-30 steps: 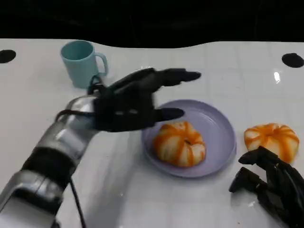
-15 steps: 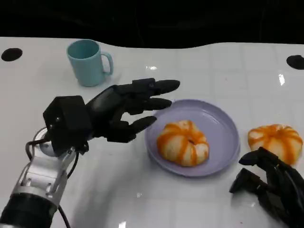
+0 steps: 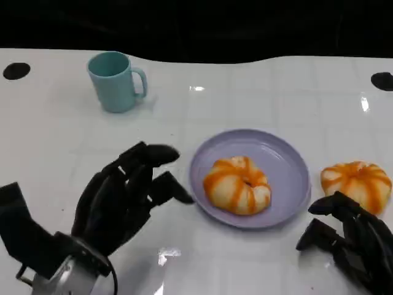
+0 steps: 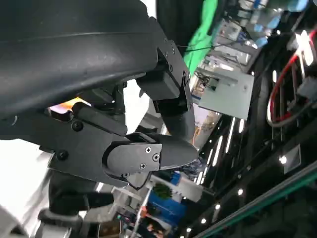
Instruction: Grasp the bread from the table and place it into the plate.
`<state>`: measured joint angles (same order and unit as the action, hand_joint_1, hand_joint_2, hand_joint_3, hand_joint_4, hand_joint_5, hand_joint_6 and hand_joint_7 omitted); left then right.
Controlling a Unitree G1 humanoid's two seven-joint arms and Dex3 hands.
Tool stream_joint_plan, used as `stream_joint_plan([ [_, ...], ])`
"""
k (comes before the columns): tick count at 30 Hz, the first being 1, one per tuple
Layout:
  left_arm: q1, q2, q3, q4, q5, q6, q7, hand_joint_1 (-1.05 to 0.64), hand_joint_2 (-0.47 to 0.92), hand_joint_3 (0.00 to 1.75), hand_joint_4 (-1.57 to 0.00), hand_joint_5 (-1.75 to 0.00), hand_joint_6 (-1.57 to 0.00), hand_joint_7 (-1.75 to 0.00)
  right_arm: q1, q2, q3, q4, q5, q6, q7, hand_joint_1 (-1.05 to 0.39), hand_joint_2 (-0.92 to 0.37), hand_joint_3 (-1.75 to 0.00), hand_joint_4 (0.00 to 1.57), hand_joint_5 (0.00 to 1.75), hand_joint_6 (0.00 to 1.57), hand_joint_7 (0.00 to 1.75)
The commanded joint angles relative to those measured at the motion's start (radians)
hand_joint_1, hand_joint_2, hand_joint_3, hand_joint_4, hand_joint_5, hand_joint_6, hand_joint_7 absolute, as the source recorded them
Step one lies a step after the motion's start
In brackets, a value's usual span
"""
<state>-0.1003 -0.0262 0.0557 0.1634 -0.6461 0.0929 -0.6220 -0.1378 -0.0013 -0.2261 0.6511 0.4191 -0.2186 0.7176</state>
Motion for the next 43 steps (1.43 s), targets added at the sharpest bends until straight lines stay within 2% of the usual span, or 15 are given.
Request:
stream_joint_plan([
  [1, -0.001, -0.007, 0.020, -0.041, -0.008, 0.026, 0.010, -0.58, 0.92, 0.48, -0.66, -1.73, -0.61, -1.28, 0.015, -0.010, -0.002, -0.001, -0.005, -0.005, -0.009, -0.55, -0.92, -0.24, 0.67, 1.52, 0.61, 1.18],
  [3, 0.048, -0.016, 0.028, -0.073, -0.019, 0.050, 0.023, -0.58, 0.92, 0.48, -0.66, -1.73, -0.61, -1.29, 0.017, -0.009, -0.002, -0.008, -0.001, 0.007, -0.015, -0.55, -0.92, -0.24, 0.67, 1.52, 0.61, 1.18],
  [4, 0.085, -0.023, 0.033, -0.097, -0.030, 0.066, 0.033, -0.57, 0.92, 0.48, -0.73, -1.74, -0.59, -1.51, 0.018, -0.009, -0.002, -0.013, 0.002, 0.016, -0.019, -0.55, -0.92, -0.21, 0.68, 1.51, 0.62, 1.17],
  [5, 0.111, -0.027, 0.037, -0.115, -0.037, 0.080, 0.041, -0.57, 0.92, 0.48, -0.76, -1.74, -0.57, -1.59, 0.020, -0.008, -0.002, -0.018, 0.004, 0.022, -0.022, -0.55, -0.92, -0.20, 0.68, 1.51, 0.63, 1.17],
  [9, 0.161, -0.037, 0.042, -0.141, -0.058, 0.143, 0.067, -0.56, 0.92, 0.44, -0.83, -1.75, -0.59, -1.72, 0.022, -0.012, 0.000, -0.020, 0.006, 0.022, -0.010, -0.55, -0.92, -0.22, 0.68, 1.50, 0.62, 1.17],
  [15, 0.188, -0.041, 0.054, -0.128, -0.052, 0.170, 0.071, -0.54, 0.92, 0.40, -0.84, -1.75, -0.60, -1.74, 0.039, -0.005, 0.006, -0.056, 0.000, 0.030, -0.035, -0.55, -0.92, -0.22, 0.68, 1.52, 0.62, 1.19],
  [23, 0.181, -0.048, 0.059, -0.065, -0.021, 0.113, 0.029, -0.54, 0.92, 0.38, -0.87, -1.75, -0.62, -1.75, 0.048, -0.011, 0.011, -0.077, -0.003, 0.052, -0.044, -0.57, -0.92, -0.22, 0.68, 1.54, 0.62, 1.21],
  [43, 0.152, -0.038, 0.064, -0.019, -0.008, 0.117, 0.016, -0.55, 0.92, 0.34, -0.87, -1.75, -0.63, -1.75, 0.050, -0.013, 0.004, -0.064, 0.006, 0.041, -0.025, -0.55, -0.92, -0.20, 0.69, 1.50, 0.62, 1.18],
])
